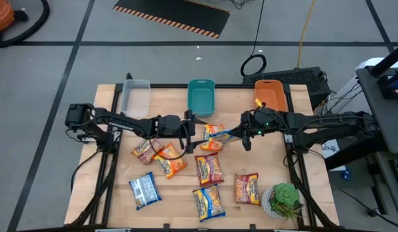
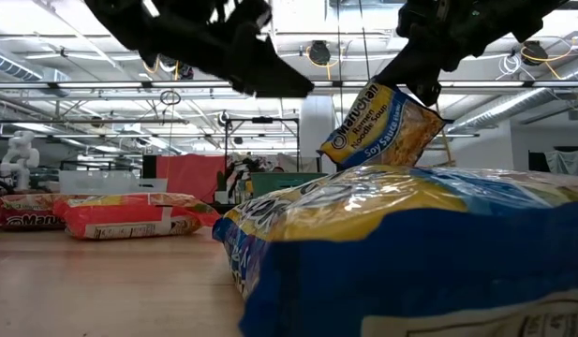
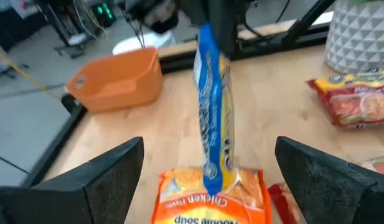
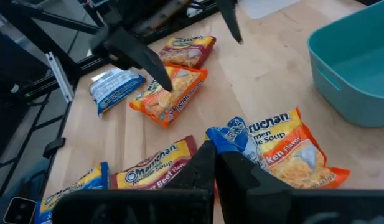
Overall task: Sort Maruchan noodles
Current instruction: Put the top blue noodle pack into the orange bin
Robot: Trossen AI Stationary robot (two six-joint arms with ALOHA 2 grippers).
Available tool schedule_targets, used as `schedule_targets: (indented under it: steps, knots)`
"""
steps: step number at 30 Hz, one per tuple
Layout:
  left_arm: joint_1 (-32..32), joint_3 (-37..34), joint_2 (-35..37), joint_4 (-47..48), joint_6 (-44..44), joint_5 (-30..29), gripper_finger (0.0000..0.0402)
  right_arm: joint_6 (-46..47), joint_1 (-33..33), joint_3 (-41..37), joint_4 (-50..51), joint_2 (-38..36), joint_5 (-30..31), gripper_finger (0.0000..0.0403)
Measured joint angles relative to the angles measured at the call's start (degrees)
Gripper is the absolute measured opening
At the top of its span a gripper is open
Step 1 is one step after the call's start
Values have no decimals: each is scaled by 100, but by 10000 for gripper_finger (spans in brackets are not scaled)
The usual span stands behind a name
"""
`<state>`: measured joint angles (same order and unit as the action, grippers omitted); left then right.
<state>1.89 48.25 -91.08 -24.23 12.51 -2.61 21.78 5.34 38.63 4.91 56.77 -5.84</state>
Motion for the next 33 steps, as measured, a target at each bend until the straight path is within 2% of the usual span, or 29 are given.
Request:
schedule_targets:
  steps: [6,14,25,33]
  knots:
    - [147,0,-355,-353,-275,561,367,-15,0,0,-39,2,88,0]
    - [248,2,-848,-1185,-407,431,367,-61,7,0,-47,0,303,0]
    - [463,2,-1022,-1298,-772,385,367,-216,-22,2,-914,2,294,0]
    - [411,2,-1022,-1298,-574,416,367,-299,-22,2,-1189,1,303,0]
